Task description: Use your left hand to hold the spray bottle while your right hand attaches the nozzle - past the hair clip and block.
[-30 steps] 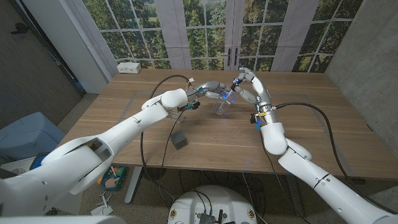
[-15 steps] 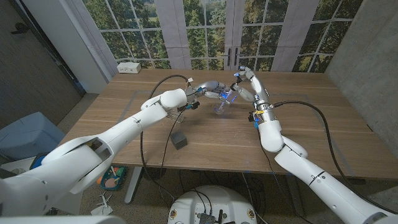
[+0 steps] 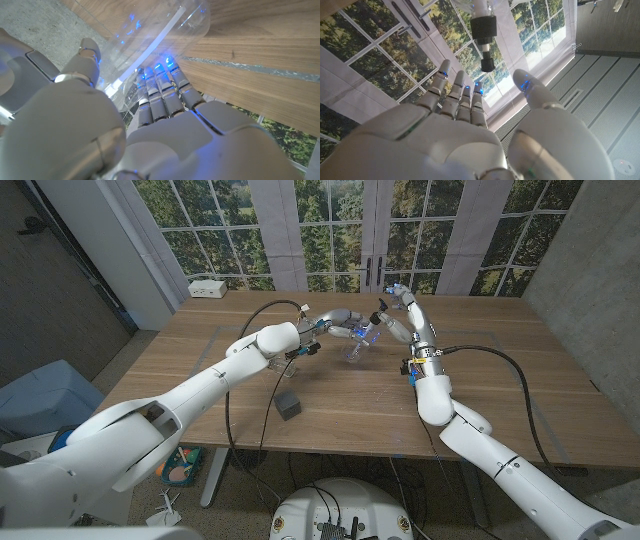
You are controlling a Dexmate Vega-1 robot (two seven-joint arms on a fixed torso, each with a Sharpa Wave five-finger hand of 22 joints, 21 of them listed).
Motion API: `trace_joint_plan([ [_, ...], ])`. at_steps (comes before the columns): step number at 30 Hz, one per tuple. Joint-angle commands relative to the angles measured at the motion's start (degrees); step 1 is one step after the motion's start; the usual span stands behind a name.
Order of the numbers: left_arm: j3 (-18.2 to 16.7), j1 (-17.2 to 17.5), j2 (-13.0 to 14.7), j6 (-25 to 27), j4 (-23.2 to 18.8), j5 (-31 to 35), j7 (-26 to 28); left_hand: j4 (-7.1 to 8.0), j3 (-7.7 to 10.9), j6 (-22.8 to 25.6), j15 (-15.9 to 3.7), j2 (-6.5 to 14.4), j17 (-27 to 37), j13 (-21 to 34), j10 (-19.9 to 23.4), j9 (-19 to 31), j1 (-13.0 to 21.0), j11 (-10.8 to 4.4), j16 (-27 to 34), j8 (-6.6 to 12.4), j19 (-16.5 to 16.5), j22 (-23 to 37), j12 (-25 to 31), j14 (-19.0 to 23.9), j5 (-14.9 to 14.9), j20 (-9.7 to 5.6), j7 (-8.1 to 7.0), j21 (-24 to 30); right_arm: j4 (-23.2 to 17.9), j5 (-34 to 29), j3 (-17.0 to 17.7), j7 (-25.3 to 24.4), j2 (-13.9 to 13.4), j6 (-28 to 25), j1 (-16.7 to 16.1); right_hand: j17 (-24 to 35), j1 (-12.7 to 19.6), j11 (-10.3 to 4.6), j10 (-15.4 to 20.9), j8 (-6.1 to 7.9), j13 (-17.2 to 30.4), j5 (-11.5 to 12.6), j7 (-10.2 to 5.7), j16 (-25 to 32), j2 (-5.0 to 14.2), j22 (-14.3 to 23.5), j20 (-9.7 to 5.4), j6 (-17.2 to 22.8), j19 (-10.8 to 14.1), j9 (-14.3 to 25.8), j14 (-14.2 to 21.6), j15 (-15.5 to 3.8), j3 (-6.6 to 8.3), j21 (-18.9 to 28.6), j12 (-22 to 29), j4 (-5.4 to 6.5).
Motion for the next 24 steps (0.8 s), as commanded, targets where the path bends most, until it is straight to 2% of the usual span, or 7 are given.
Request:
trace_joint_plan([
  [1,-0.8,1.1,-0.1,-0.5,0.1,-0.9,1.4,1.70,1.74,23.3,-7.89,11.0,0.2,0.2,6.2,0.1,10.4,-6.17,0.0,0.16,-0.5,0.0,0.1,-0.2,0.4,0.15,-2.61,0.3,2.0,5.8,0.8,2.0,0.4,5.5,0.3,-0.1,-5.3,0.29,-0.8,-1.46,-0.5,-6.0,-1.34,0.1,1.19,0.2,-0.18,0.8,-0.4,-2.1,-1.4,0.21,-5.73,-0.4,-0.2,2.14],
  [5,-1.6,2.3,-0.3,-1.1,0.5,-2.0,2.8,1.78,1.51,23.3,-7.52,11.1,0.4,0.2,5.5,0.1,10.3,-6.13,0.0,0.09,-1.3,0.0,-0.2,-0.7,0.3,0.73,-2.57,0.1,2.7,11.4,1.6,5.3,0.7,8.3,0.2,-0.6,-8.9,0.82,-1.4,-2.30,-1.3,-10.0,-2.17,-0.5,1.62,0.1,0.57,1.5,-1.4,-3.4,-2.5,0.54,-8.95,-1.2,-0.4,3.22],
  [8,-2.4,3.5,-0.5,-1.9,0.8,-2.8,4.4,1.87,1.38,22.8,-7.28,11.2,0.5,0.2,4.9,0.0,10.2,-6.23,0.0,-0.14,-1.7,0.0,-0.4,-0.9,0.3,1.01,-2.66,0.0,3.0,15.1,2.3,7.4,1.2,9.7,-0.1,-1.0,-10.2,0.70,-1.9,-2.80,-1.7,-11.7,-2.43,-0.8,1.79,0.0,1.34,1.5,-2.3,-3.9,-2.9,0.59,-10.10,-1.7,-0.6,3.54],
  [14,-3.9,6.0,-1.1,-3.1,1.2,-3.8,8.7,2.11,1.37,21.7,-7.49,11.4,0.5,0.2,4.6,0.0,9.9,-6.11,-0.1,-0.62,-2.1,0.0,-0.4,-1.3,0.3,1.22,-3.19,-0.1,3.5,19.4,3.2,10.4,2.1,10.9,-0.2,-1.4,-11.5,0.81,-2.2,-3.39,-2.3,-13.6,-2.81,-1.3,2.04,-0.1,2.28,1.3,-3.1,-4.5,-3.7,0.58,-11.27,-2.4,-0.8,3.74],
  [21,-4.9,8.0,-1.6,-2.9,1.3,-5.0,11.3,2.84,1.76,18.6,-7.53,12.1,0.5,0.3,3.4,0.4,8.9,-6.01,-0.2,-1.49,-2.7,0.0,-0.7,-2.2,0.3,1.48,-3.96,-0.2,4.1,21.7,4.1,12.1,3.0,11.9,-0.4,-1.6,-11.9,0.80,-2.3,-3.64,-2.6,-14.3,-2.92,-1.4,2.28,-0.1,2.48,1.3,-3.2,-4.8,-3.6,0.62,-11.68,-2.6,-0.8,3.73],
  [24,-5.4,8.9,-1.9,-3.2,1.5,-5.5,12.8,3.14,1.82,16.9,-7.62,12.1,0.5,0.3,2.0,0.3,8.1,-6.53,-0.2,-2.07,-2.8,0.0,-1.0,-2.4,0.3,1.44,-4.82,-0.1,4.3,22.4,4.4,12.7,3.3,12.4,-0.4,-1.7,-12.0,0.82,-2.2,-3.71,-2.7,-14.6,-2.94,-1.4,2.39,-0.1,2.56,1.4,-3.2,-4.9,-3.7,0.64,-11.80,-2.7,-0.8,3.69],
])
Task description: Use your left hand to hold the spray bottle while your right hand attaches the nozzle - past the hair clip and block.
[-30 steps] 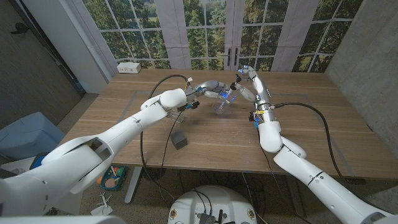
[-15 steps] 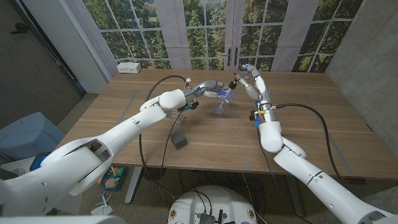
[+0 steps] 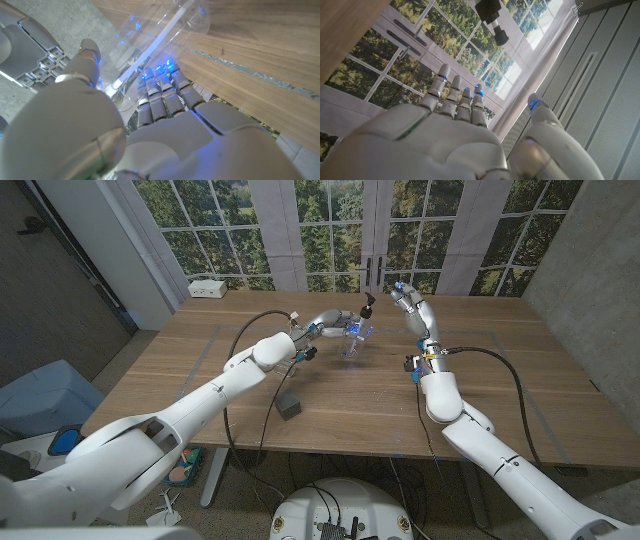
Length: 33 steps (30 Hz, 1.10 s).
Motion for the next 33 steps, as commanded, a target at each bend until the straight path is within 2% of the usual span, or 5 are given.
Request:
trace_joint_plan([
  [1,-2.4,4.5,-1.2,-1.0,0.7,-2.0,5.6,2.73,2.26,16.4,-7.99,12.0,0.2,0.3,3.1,0.1,7.9,-5.40,0.0,-0.69,-0.4,0.0,-0.3,-0.5,0.4,-0.22,-5.01,-0.1,1.0,7.1,1.6,4.7,1.3,3.4,-0.3,0.0,-0.6,0.08,-0.2,-0.05,0.0,-0.4,-0.47,-0.1,0.08,0.1,0.32,0.1,-0.1,0.0,-0.1,-0.09,-0.33,-0.2,0.0,0.18],
  [9,-2.7,5.4,-1.0,1.0,0.1,-2.7,6.4,2.57,2.01,13.4,-8.13,11.2,0.0,0.3,1.3,-0.1,6.7,-6.15,-0.1,-1.99,-0.6,-0.1,-0.5,-1.1,0.4,-0.40,-5.86,-0.1,0.7,9.0,2.6,6.0,1.7,4.0,-0.7,-0.1,-0.6,0.17,-0.1,-0.17,-0.3,-0.9,-0.51,-0.1,0.40,0.0,0.34,0.3,-0.1,-0.3,-0.1,0.02,-0.48,-0.4,0.0,0.00],
  [16,-2.7,5.6,-0.5,3.6,-0.6,-4.2,5.1,2.10,0.94,7.6,-7.46,10.6,0.3,0.0,-1.9,-0.7,5.9,-4.87,0.0,-5.13,-2.1,-0.1,-0.5,-3.1,0.2,-0.01,-6.86,-0.5,0.2,9.7,3.2,6.7,1.8,4.1,-1.0,-0.3,-0.5,0.12,0.0,-0.34,-0.6,-1.5,-0.53,-0.2,0.77,0.0,0.38,0.4,-0.1,-0.5,0.0,-0.07,-0.61,-0.5,0.0,-0.24],
  [22,-2.4,5.2,0.2,5.7,-1.2,-4.6,4.0,1.90,0.16,4.5,-6.78,10.3,0.3,-0.1,-2.9,-1.2,5.4,-4.43,0.0,-7.06,-3.2,-0.2,-0.3,-4.5,0.2,0.30,-6.29,-0.9,0.4,9.8,3.4,7.1,2.1,4.4,-1.0,-0.5,-0.5,0.15,0.1,-0.48,-0.8,-1.9,-0.52,-0.2,1.03,0.0,0.40,0.4,0.0,-0.7,0.0,-0.06,-0.70,-0.6,0.0,-0.42],
  [33,-0.7,3.0,1.7,9.5,-1.6,-4.2,-0.2,1.72,-3.57,-1.9,-5.46,7.3,0.1,-0.5,-8.9,-2.9,3.5,-4.49,-0.4,-11.95,-7.4,-0.4,-0.4,-10.7,0.3,1.15,-5.85,-2.8,0.7,9.8,3.6,7.4,2.4,4.7,-0.8,-0.8,-0.5,0.09,0.4,-0.72,-1.2,-2.7,-0.57,-0.2,1.49,0.0,0.38,0.4,0.1,-1.1,0.2,-0.10,-0.93,-0.8,0.1,-0.79],
])
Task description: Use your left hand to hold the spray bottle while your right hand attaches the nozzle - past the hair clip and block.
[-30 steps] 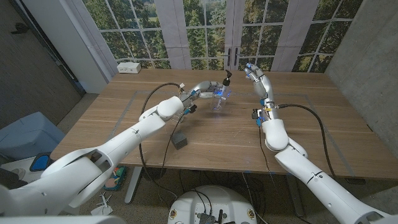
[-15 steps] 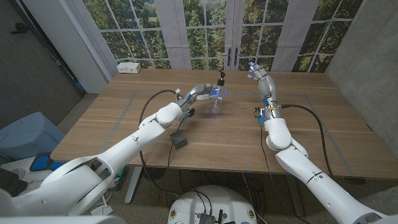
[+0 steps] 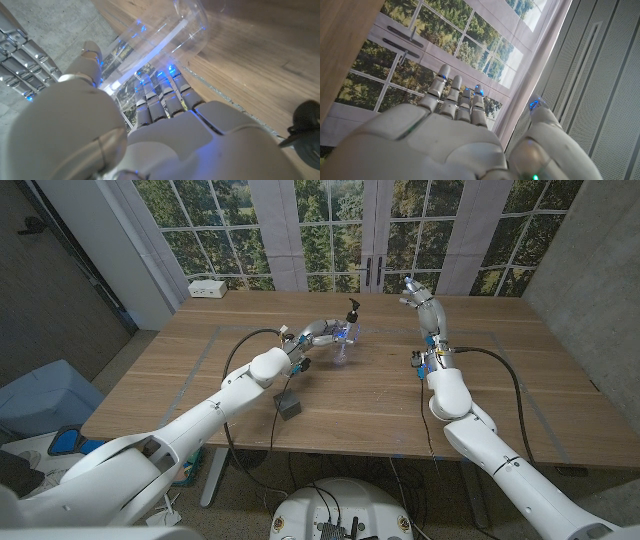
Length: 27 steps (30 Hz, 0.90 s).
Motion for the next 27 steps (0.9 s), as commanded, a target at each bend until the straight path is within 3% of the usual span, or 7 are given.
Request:
trace_joint_plan([
  [1,1.6,-2.0,1.5,4.2,-0.7,0.0,-4.2,-0.07,-1.53,-1.4,-5.48,5.5,0.1,-0.2,-2.1,-0.6,2.5,0.00,-0.1,-1.40,-1.3,-0.1,0.1,-2.3,0.5,0.15,-0.29,-0.8,0.3,0.2,0.4,0.7,0.4,0.5,0.1,0.0,0.1,0.11,0.4,-0.34,0.0,-0.3,-0.27,0.0,0.91,0.0,0.39,0.1,0.1,-0.1,0.2,-0.18,0.06,-0.2,0.1,-0.27],
  [7,2.5,-2.9,2.2,6.1,-1.1,0.5,-5.9,0.22,-3.38,-6.6,-3.35,4.5,0.1,-0.5,-7.7,-1.6,1.0,0.76,-0.2,-3.47,-4.6,-0.2,-0.3,-6.7,0.7,1.52,0.67,-2.7,0.7,0.1,0.5,0.8,0.6,0.9,0.3,-0.2,0.0,0.12,0.6,-0.42,-0.3,-0.8,-0.34,0.1,1.16,0.0,0.44,0.3,0.3,-0.3,0.8,-0.24,-0.12,-0.3,0.2,-0.44],
  [13,2.8,-3.7,2.7,5.7,-0.8,0.7,-7.2,0.38,-5.69,-12.4,-3.00,2.0,0.0,-0.8,-12.7,-2.4,-1.3,0.99,-0.2,-3.83,-7.8,-0.3,-0.1,-11.5,0.6,1.66,0.08,-5.0,1.0,0.1,0.4,0.8,0.9,1.2,0.5,-0.4,-0.1,0.01,0.7,-0.50,-0.5,-1.1,-0.37,0.1,1.38,0.0,0.45,0.3,0.4,-0.4,0.9,-0.25,-0.26,-0.4,0.2,-0.54],
  [15,2.9,-3.9,2.8,5.3,-0.6,0.6,-7.8,0.55,-6.21,-15.3,-2.46,1.6,0.0,-0.8,-14.3,-2.6,-2.0,1.87,-0.1,-4.16,-8.5,-0.3,-0.2,-12.4,0.6,1.98,0.67,-5.6,0.9,0.0,0.4,0.9,0.9,1.1,0.6,-0.4,-0.1,0.07,0.8,-0.53,-0.5,-1.2,-0.35,0.2,1.45,0.0,0.48,0.3,0.5,-0.4,1.0,-0.23,-0.30,-0.4,0.2,-0.57],
  [16,2.9,-4.1,2.9,5.1,-0.5,0.5,-8.3,0.96,-6.95,-19.2,-1.25,1.3,0.1,-0.8,-17.7,-2.8,-3.4,4.16,0.0,-4.07,-9.8,-0.2,-0.4,-14.6,0.6,2.63,0.81,-6.6,0.9,-0.1,0.4,0.9,0.9,1.0,0.6,-0.4,-0.1,0.05,0.8,-0.54,-0.5,-1.2,-0.34,0.2,1.47,0.0,0.48,0.3,0.5,-0.5,1.0,-0.25,-0.31,-0.4,0.2,-0.58],
  [22,2.4,-4.2,2.9,3.1,0.4,-0.4,-9.1,1.57,-9.16,-32.8,2.66,0.1,0.2,-0.8,-28.6,-3.1,-7.9,7.74,-0.1,-4.11,-15.8,-0.1,-0.3,-23.0,0.9,4.73,0.21,-11.0,0.7,-0.5,0.3,0.7,1.0,0.4,0.6,-0.5,-0.2,0.13,0.9,-0.64,-0.7,-1.5,-0.41,0.1,1.68,0.0,0.52,0.3,0.5,-0.6,1.0,-0.19,-0.43,-0.5,0.2,-0.68],
  [27,1.6,-4.0,2.7,1.1,1.2,-1.5,-9.3,2.14,-10.75,-40.0,4.56,-1.2,0.3,-0.8,-35.8,-3.1,-11.2,9.63,-0.3,-4.16,-19.0,0.1,-0.5,-28.7,1.2,5.60,0.24,-13.0,0.6,-0.8,0.2,0.4,1.1,0.3,0.7,-0.6,-0.3,0.09,0.8,-0.72,-0.8,-1.8,-0.40,0.1,1.82,0.0,0.58,0.3,0.4,-0.7,1.1,-0.05,-0.53,-0.6,0.2,-0.76],
])
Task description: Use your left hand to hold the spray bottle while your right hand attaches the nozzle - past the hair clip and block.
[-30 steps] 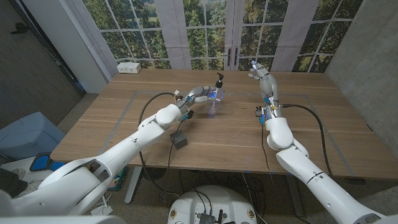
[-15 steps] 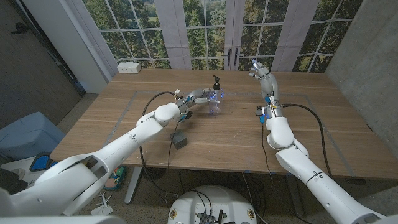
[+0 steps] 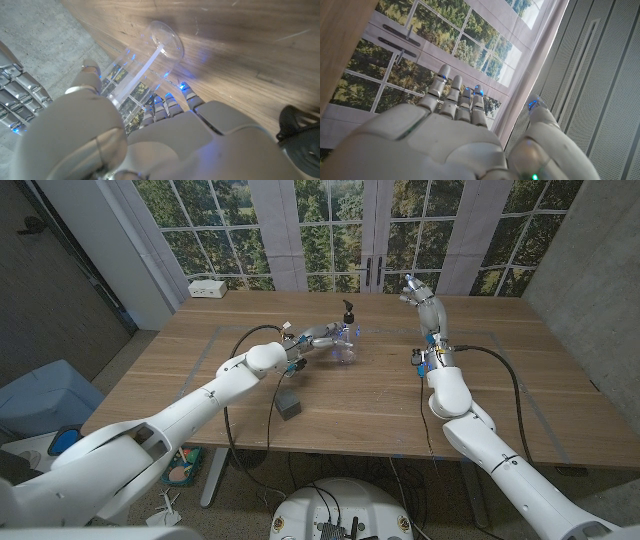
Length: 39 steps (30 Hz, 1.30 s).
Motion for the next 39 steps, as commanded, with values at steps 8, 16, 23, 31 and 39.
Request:
trace_joint_plan([
  [8,-3.0,0.9,-0.3,-7.2,2.7,-5.6,-2.5,1.81,-3.33,-12.1,2.58,-1.5,0.6,0.1,-14.7,0.1,-7.3,2.69,-0.1,0.00,-9.1,0.6,-0.3,-11.1,1.0,1.33,-1.23,-3.4,0.0,-1.0,-0.4,-0.7,0.5,-1.0,0.4,-0.1,0.0,0.14,0.3,-0.37,-0.2,-0.7,-0.35,0.0,0.83,0.0,0.25,0.3,0.2,-0.1,0.4,-0.27,-0.18,-0.4,0.1,-0.44],
  [16,-6.0,3.4,-0.1,-10.4,2.2,-9.5,-1.8,3.76,-4.49,-12.5,1.75,-0.8,0.9,0.0,-17.4,0.1,-11.7,2.13,0.1,0.58,-10.7,0.7,0.0,-13.8,1.1,1.14,-2.71,-3.3,0.5,0.9,-0.5,0.3,0.3,-2.8,1.1,-0.4,-0.2,0.40,0.4,-0.47,-0.5,-1.1,-0.26,-0.2,1.08,0.0,-0.87,0.4,0.6,-0.3,0.2,0.04,-0.42,-0.5,0.1,-0.66],
  [23,-8.6,6.6,0.2,-11.6,0.2,-13.5,-0.8,4.81,-5.06,-12.4,1.32,-0.3,0.9,-0.1,-18.5,0.0,-13.9,1.54,0.2,0.75,-11.1,0.7,0.2,-15.1,1.3,0.66,-3.32,-3.2,1.7,3.1,-0.4,1.0,0.3,-3.9,1.9,-0.7,-0.9,0.57,0.8,-0.54,-0.8,-1.7,-0.87,-0.4,1.25,0.0,-1.89,0.6,0.7,-0.4,0.0,0.00,-0.96,-0.7,0.3,-0.58],
  [31,-11.4,10.7,1.4,-11.1,-4.2,-16.9,1.4,7.41,-6.72,-9.0,-0.54,0.6,0.7,-0.4,-16.5,-0.2,-19.4,-1.17,1.1,1.66,-9.9,0.6,1.1,-13.8,2.2,-0.69,-4.01,-2.4,2.7,6.8,0.1,2.9,-0.5,-4.9,2.4,-1.7,-3.1,0.10,1.2,-0.92,-1.6,-2.9,-2.21,-1.8,1.66,-0.1,-4.69,0.5,0.7,-0.8,-2.3,-0.90,-2.35,-1.3,0.3,0.01],
  [39,-13.6,14.2,2.0,-11.1,-7.6,-18.8,4.5,9.30,-7.52,-6.1,-1.94,2.1,0.5,-0.7,-14.8,-0.4,-22.8,-2.69,1.2,2.07,-8.3,0.5,1.3,-12.9,3.1,-3.50,-3.77,-1.8,4.0,10.6,0.6,5.3,-1.5,-4.9,2.4,-2.8,-5.6,-0.36,1.4,-1.20,-2.6,-3.3,-2.58,-2.9,3.23,-0.2,-7.39,0.4,0.3,-1.2,-4.1,-2.06,-3.30,-2.0,0.1,1.25],
])
